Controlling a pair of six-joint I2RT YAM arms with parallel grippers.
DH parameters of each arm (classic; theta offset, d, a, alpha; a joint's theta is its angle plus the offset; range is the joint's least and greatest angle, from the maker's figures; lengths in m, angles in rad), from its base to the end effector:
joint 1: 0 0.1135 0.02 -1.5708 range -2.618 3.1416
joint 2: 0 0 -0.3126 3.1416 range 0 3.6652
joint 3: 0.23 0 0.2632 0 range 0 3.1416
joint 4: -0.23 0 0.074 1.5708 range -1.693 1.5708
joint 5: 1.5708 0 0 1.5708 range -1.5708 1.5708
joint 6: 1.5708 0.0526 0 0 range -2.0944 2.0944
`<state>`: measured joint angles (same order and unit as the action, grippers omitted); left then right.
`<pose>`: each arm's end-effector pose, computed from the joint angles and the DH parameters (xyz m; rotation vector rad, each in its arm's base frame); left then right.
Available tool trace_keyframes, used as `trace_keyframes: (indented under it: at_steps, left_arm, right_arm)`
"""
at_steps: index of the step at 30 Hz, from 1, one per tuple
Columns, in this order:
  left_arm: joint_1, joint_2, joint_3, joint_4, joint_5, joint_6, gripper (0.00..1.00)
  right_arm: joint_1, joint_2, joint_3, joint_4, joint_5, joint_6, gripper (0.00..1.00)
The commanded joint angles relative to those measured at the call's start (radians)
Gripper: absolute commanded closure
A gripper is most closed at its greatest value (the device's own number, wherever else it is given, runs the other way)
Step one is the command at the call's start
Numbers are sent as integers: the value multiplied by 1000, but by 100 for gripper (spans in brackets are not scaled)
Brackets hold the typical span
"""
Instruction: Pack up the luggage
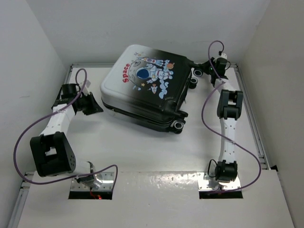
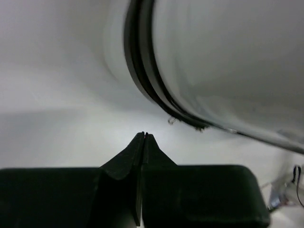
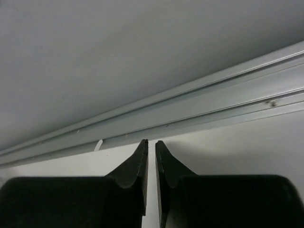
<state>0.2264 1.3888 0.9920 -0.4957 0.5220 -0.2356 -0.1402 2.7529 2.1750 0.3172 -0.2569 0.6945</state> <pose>0.2963 0.0413 0.2841 -0.3286 2.3824 -0.6434 0.6726 -0.0814 0.1101 0.5849 1.7742 0.6217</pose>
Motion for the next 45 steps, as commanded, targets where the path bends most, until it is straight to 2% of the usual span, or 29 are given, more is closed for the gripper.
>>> trace_keyframes:
  at_steps: [1, 5, 10, 14, 16, 17, 18, 20, 22, 23, 25, 30, 34, 37, 38, 39, 40, 41, 44, 45]
  left_arm:
    - [-45, -50, -9, -70, 108, 38, 96]
    - [-105, -28, -29, -70, 121, 16, 97]
    - [-116, 58, -55, 43, 130, -77, 99]
    - [-116, 128, -33, 65, 96, -100, 99]
    - [-107, 147, -33, 65, 70, -113, 99]
    - [-107, 147, -33, 65, 70, -126, 99]
    - [-98, 160, -47, 86, 70, -126, 99]
    - [-98, 176, -47, 129, 82, -185, 99]
    - [-120, 226, -43, 230, 98, -249, 97]
    - [-121, 252, -30, 271, 111, -275, 96]
    - [-121, 312, 37, 383, 131, -321, 95]
    - [-121, 554, 246, 489, 176, -399, 94]
    - [-121, 648, 388, 509, 185, -410, 91]
    - [-121, 684, 453, 537, 194, -421, 85]
    - [-111, 693, 467, 537, 194, -435, 81]
    - [-111, 703, 477, 546, 194, -435, 77]
    - [-111, 704, 487, 546, 184, -435, 67]
    - [-102, 704, 487, 546, 168, -424, 58]
    - [-82, 652, 487, 508, 115, -367, 40]
    - [-82, 623, 473, 508, 102, -340, 28]
  right_arm:
    - [44, 56, 128, -40, -53, 57, 89]
    - [68, 67, 39, 34, -88, 155, 83]
    - [120, 76, 5, 66, -208, 270, 80]
    - [133, 64, -50, 65, -352, 347, 91]
    - [133, 10, -139, 83, -399, 376, 100]
    - [133, -11, -273, 98, -477, 399, 100]
    - [133, -57, -329, 161, -499, 424, 100]
    - [133, -165, -551, 244, -580, 459, 100]
    - [133, -260, -659, 321, -622, 482, 100]
    - [133, -321, -804, 366, -637, 497, 100]
    - [133, -401, -915, 435, -663, 505, 100]
    - [126, -561, -1099, 461, -690, 485, 100]
    - [120, -680, -1161, 387, -671, 391, 100]
    - [105, -781, -1225, 268, -622, 257, 100]
    - [96, -829, -1248, 164, -604, 222, 100]
    - [79, -881, -1267, 117, -555, 150, 96]
    - [56, -909, -1281, 76, -497, 66, 93]
    - [28, -985, -1284, -66, -467, -22, 90]
    - [-51, -1056, -1284, -223, -305, -186, 82]
    - [-71, -1114, -1288, -259, -270, -203, 78]
